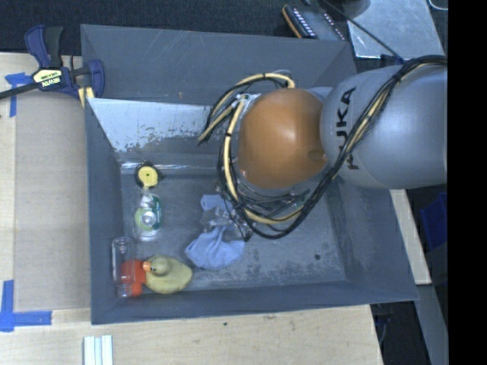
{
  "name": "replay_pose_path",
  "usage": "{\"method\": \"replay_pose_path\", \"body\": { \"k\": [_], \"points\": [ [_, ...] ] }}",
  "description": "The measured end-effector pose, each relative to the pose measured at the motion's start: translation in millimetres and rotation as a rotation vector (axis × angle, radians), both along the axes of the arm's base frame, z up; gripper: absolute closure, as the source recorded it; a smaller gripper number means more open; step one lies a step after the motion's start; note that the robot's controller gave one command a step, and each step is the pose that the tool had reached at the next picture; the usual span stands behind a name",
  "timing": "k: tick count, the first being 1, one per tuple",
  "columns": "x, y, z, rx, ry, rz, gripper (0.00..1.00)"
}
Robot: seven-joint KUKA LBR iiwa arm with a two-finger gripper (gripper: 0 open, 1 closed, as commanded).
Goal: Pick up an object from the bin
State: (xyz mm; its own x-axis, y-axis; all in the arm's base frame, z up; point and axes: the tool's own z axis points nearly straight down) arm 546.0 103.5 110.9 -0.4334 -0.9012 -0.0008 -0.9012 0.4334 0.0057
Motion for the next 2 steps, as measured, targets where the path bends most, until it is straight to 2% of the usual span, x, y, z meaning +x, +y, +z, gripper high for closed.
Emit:
{"method": "replay_pose_path", "body": {
  "k": [2],
  "points": [
    [3.1, 0.3, 32.0, 0.002, -0.012, -0.002, 1.00]
  ]
}}
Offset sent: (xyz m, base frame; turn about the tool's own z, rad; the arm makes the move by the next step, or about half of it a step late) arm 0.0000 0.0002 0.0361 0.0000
